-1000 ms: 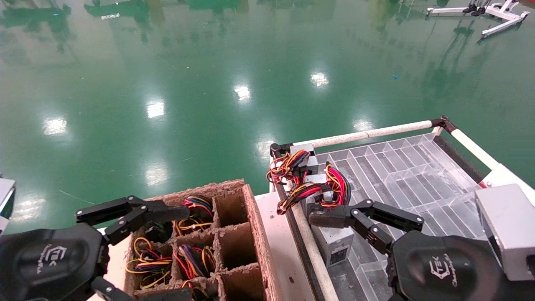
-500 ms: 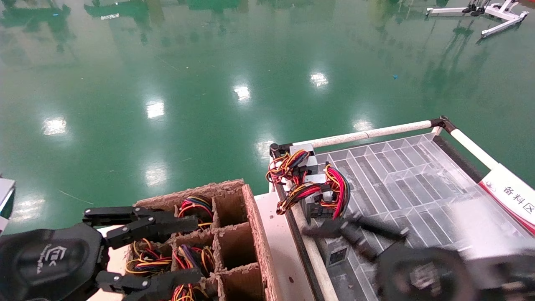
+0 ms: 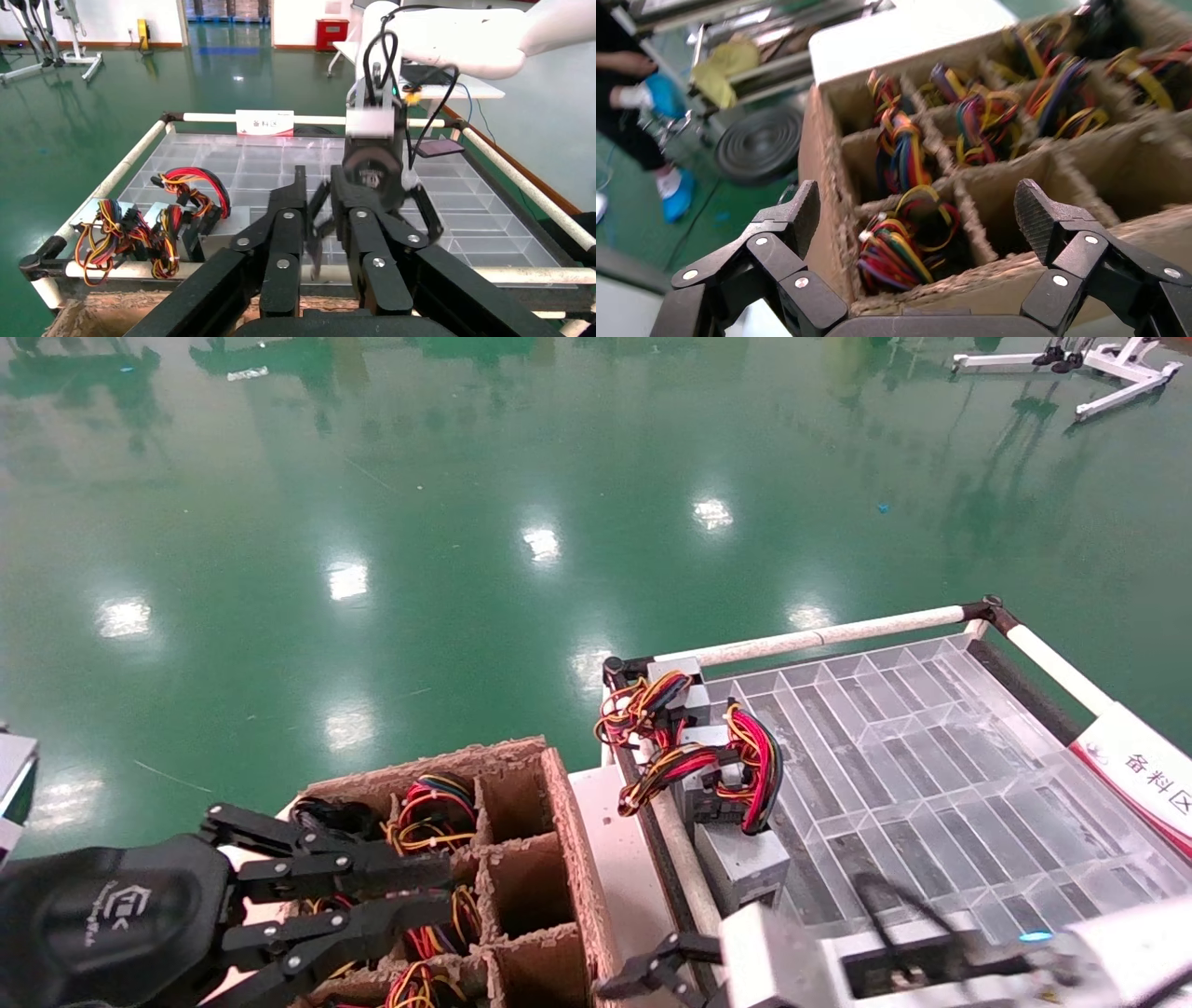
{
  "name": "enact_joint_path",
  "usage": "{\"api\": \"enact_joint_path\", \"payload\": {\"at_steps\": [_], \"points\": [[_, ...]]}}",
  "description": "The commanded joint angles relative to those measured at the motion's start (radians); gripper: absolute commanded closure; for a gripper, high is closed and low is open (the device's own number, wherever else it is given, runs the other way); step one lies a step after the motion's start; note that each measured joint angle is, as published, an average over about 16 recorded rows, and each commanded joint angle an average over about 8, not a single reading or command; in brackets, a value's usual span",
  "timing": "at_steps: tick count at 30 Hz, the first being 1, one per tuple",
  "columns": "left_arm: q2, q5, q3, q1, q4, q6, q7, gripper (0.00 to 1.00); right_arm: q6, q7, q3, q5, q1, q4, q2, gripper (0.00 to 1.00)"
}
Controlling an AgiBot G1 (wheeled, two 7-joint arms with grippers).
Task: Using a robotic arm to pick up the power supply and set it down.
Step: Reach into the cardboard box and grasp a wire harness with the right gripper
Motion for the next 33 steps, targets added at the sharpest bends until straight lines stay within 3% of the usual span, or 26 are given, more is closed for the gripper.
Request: {"api": "enact_joint_path", "payload": {"at_steps": [1, 3, 5, 8, 13, 16, 33], "points": [[0.000, 0.000, 0.000, 0.000, 0.000, 0.000, 0.000, 0.87, -0.010, 0.001, -0.028, -0.039, 0.024, -0.021, -0.023, 0.62], [0.000, 0.000, 0.000, 0.000, 0.000, 0.000, 0.000, 0.83, -0.014, -0.001, -0.054, -0.058, 0.044, -0.039, -0.042, 0.87], [0.000, 0.000, 0.000, 0.000, 0.000, 0.000, 0.000, 0.81, -0.017, -0.004, -0.081, -0.076, 0.064, -0.056, -0.059, 0.99], [0.000, 0.000, 0.000, 0.000, 0.000, 0.000, 0.000, 0.69, -0.019, -0.010, -0.119, -0.094, 0.093, -0.079, -0.080, 1.00], [0.000, 0.000, 0.000, 0.000, 0.000, 0.000, 0.000, 0.23, -0.021, -0.017, -0.180, -0.115, 0.140, -0.110, -0.105, 1.00], [0.000, 0.000, 0.000, 0.000, 0.000, 0.000, 0.000, 0.02, -0.021, -0.021, -0.214, -0.119, 0.162, -0.125, -0.114, 1.00], [0.000, 0.000, 0.000, 0.000, 0.000, 0.000, 0.000, 0.00, -0.009, -0.028, -0.361, -0.140, 0.253, -0.168, -0.149, 1.00]]}}
